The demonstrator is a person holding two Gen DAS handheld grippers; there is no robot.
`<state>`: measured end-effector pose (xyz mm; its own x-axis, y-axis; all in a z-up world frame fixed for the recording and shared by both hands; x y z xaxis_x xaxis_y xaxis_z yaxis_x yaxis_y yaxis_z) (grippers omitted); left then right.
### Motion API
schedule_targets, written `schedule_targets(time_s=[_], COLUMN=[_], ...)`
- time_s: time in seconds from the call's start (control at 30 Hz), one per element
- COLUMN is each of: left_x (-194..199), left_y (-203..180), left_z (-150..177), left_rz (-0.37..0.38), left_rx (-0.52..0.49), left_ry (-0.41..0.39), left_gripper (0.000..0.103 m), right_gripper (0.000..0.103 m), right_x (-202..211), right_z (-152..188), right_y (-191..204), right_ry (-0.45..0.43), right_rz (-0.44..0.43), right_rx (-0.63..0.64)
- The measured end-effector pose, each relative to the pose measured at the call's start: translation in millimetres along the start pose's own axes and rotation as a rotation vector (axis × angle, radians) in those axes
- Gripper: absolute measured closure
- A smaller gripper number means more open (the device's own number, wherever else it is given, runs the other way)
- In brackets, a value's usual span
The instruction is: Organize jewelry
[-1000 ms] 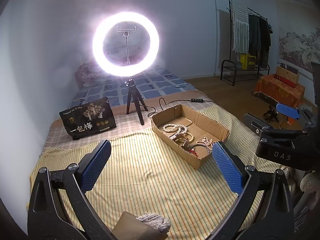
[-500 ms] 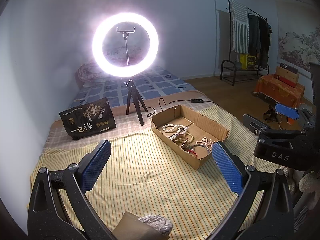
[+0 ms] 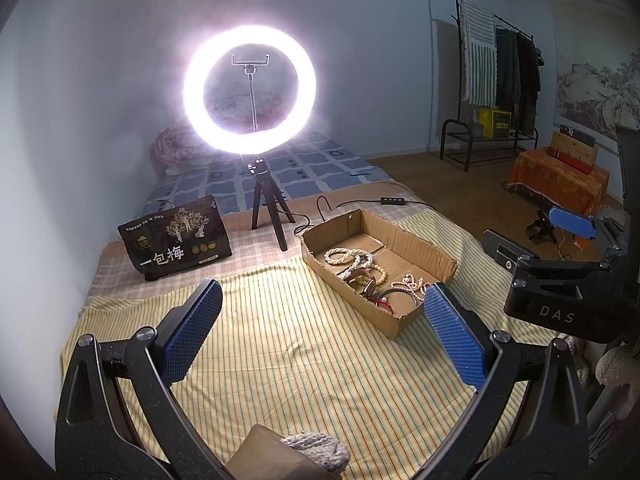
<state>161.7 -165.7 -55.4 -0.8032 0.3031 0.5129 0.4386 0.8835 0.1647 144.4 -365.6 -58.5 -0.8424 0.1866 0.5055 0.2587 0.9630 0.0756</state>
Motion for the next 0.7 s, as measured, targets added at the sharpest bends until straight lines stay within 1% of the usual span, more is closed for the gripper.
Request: schedule_targets(time_s=[0.7], left_x=[-0.7], left_y=[-0.6], left_z=[1.1], left_rz=[0.004], left_rx=[-0.009], left_ry=[0.005], left_gripper=[0.000], right_gripper=[0.000], right_x=[-3.8], right_z=[4.6], right_y=[4.2], right_ry=[0.020], right_rz=[0.009], right_rx=[0.013])
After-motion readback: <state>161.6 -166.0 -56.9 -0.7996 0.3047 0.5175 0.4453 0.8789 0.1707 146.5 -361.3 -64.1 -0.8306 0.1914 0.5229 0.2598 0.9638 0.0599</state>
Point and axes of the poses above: each gripper's, at about its wrist camera, not at the fingertips, and x roughly against the way its jaws point, y to its left, z to its underside, the point moved 8 cm from there along -x, roughly the way its jaws point, and after that the axes turned 9 degrees about -x, right-handed, at the moved point
